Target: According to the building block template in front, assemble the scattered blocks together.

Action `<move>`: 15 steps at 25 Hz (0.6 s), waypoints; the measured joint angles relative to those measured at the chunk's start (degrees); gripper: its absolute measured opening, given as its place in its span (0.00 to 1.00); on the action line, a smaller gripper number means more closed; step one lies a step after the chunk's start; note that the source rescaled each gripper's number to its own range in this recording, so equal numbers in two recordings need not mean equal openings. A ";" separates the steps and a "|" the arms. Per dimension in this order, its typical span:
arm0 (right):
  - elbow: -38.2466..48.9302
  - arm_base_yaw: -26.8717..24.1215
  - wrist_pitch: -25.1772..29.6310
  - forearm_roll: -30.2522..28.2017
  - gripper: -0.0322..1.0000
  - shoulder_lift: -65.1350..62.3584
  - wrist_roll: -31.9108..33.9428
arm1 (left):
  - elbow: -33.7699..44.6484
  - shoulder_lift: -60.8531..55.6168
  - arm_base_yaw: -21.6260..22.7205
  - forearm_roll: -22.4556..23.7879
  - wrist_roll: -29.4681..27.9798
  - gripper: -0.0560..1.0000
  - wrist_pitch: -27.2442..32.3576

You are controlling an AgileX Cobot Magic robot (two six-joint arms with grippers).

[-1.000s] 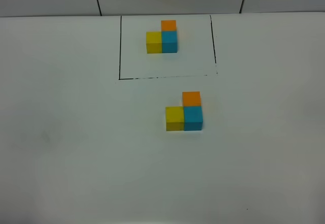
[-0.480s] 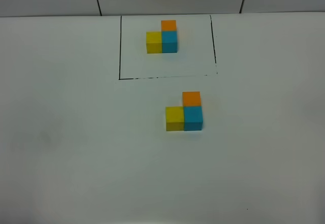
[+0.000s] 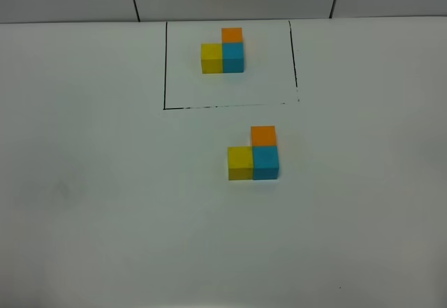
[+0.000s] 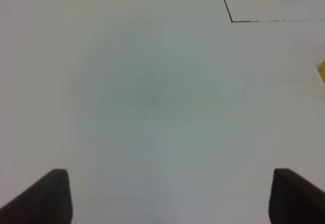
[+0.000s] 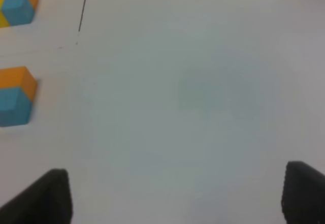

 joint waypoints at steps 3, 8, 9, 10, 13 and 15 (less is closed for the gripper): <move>0.00 0.00 0.00 0.00 0.70 0.00 0.00 | 0.00 0.00 0.00 0.00 0.00 0.69 0.00; 0.00 0.00 0.00 0.00 0.70 0.00 0.00 | 0.00 0.00 0.00 0.00 0.00 0.69 0.00; 0.00 0.00 0.00 0.00 0.70 0.00 0.00 | 0.00 0.00 0.00 0.00 0.00 0.69 0.00; 0.00 0.00 0.00 0.00 0.70 0.00 0.00 | 0.00 0.00 0.00 0.00 0.00 0.69 0.00; 0.00 0.00 0.00 0.00 0.70 0.00 0.00 | 0.00 0.00 0.00 0.00 0.00 0.69 0.00; 0.00 0.00 0.00 0.00 0.70 0.00 0.00 | 0.00 0.00 0.00 0.00 0.00 0.69 0.00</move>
